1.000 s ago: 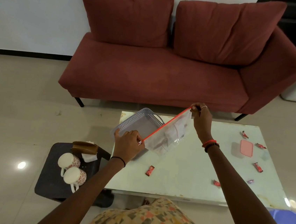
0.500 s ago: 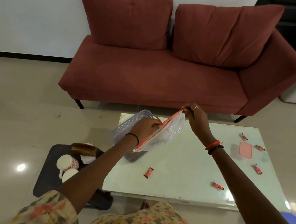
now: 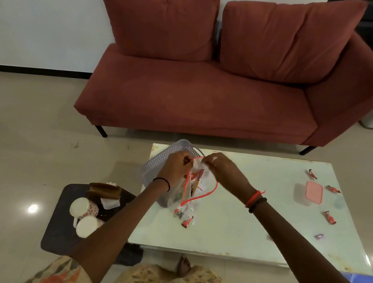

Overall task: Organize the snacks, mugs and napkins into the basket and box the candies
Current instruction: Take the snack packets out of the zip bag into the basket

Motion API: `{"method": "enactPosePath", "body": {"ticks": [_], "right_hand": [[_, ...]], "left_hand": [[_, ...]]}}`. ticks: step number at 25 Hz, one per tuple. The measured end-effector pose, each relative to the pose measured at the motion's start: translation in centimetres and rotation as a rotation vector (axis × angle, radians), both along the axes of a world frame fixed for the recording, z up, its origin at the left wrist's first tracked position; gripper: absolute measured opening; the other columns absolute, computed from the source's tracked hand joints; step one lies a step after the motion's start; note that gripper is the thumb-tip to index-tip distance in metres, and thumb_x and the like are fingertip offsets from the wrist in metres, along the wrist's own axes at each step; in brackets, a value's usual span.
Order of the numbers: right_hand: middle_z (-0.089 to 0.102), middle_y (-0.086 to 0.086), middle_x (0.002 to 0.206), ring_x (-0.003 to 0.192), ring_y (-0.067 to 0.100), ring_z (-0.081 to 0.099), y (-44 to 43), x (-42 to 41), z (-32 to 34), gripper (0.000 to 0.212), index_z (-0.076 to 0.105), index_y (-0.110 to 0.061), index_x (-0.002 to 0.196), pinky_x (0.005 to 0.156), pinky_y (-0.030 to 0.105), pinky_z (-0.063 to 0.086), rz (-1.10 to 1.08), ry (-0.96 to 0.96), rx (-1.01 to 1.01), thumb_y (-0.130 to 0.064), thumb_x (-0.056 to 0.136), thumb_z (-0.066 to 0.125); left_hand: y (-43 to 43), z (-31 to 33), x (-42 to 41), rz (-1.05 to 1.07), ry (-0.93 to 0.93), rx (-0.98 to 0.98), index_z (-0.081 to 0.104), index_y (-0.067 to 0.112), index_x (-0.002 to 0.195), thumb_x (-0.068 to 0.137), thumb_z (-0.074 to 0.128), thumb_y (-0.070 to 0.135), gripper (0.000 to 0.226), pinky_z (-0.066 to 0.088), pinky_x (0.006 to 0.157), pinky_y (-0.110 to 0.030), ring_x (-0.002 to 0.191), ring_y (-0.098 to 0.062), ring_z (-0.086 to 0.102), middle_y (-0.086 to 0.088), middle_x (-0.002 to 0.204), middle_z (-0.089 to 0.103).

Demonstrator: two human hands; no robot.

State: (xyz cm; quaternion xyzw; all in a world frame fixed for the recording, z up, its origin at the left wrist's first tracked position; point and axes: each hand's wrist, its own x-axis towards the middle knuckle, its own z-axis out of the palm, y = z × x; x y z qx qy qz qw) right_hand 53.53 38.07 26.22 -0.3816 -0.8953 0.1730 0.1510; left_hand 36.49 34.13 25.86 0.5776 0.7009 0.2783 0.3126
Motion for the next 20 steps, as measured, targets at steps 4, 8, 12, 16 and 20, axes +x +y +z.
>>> {"method": "enactPosePath", "body": {"ticks": [4,8,12,16,20], "right_hand": [[0.060,0.014,0.125,0.111,0.029,0.060,-2.5,-2.0,-4.6,0.036,0.051,-0.008,0.129,0.089,0.033,0.047,0.202,-0.513,-0.231,-0.003,0.094,0.047],[0.045,0.020,0.138,0.121,0.033,0.049,-3.6,-6.3,-7.1,0.040,0.050,-0.007,0.131,0.083,0.039,0.050,0.331,-0.592,0.002,0.002,0.093,0.041],[0.072,-0.002,0.106,0.104,0.017,0.066,-2.8,-11.6,-8.1,0.011,0.076,-0.026,0.088,0.080,0.025,0.056,0.433,-0.800,0.161,-0.030,0.079,0.071],[0.076,-0.002,0.090,0.093,0.015,0.071,-0.6,-13.2,-8.3,0.007,0.077,-0.023,0.082,0.081,0.026,0.056,0.397,-0.796,0.182,-0.026,0.076,0.074],[0.063,0.011,0.122,0.111,0.031,0.061,1.2,-13.9,-5.7,0.028,0.059,-0.012,0.119,0.086,0.037,0.049,0.329,-0.604,-0.008,-0.010,0.094,0.047]], "left_hand": [[-2.3,-1.8,-1.4,0.117,-0.042,-0.008,0.063,0.004,0.091,0.089,0.056,0.013,0.012,0.051,0.067,-0.016,0.072,-0.016,0.062,-0.012,0.083,0.067],[-4.1,-2.8,-3.6,0.116,-0.019,-0.027,0.063,0.001,0.099,0.090,0.057,0.014,0.017,0.043,0.063,0.003,0.078,-0.011,0.057,-0.016,0.095,0.068],[-3.9,-3.2,-6.5,0.188,-0.007,0.009,0.063,0.003,0.102,0.090,0.057,0.018,0.020,0.046,0.076,-0.010,0.082,-0.012,0.059,-0.014,0.098,0.070],[-2.3,-3.6,-9.5,0.245,-0.033,0.014,0.064,0.005,0.103,0.090,0.057,0.019,0.020,0.055,0.081,-0.026,0.080,-0.014,0.061,-0.014,0.097,0.069],[-0.1,-3.6,-11.7,0.301,-0.052,0.042,0.065,0.003,0.102,0.089,0.058,0.015,0.019,0.048,0.075,-0.016,0.080,-0.015,0.060,-0.016,0.096,0.069]]}}
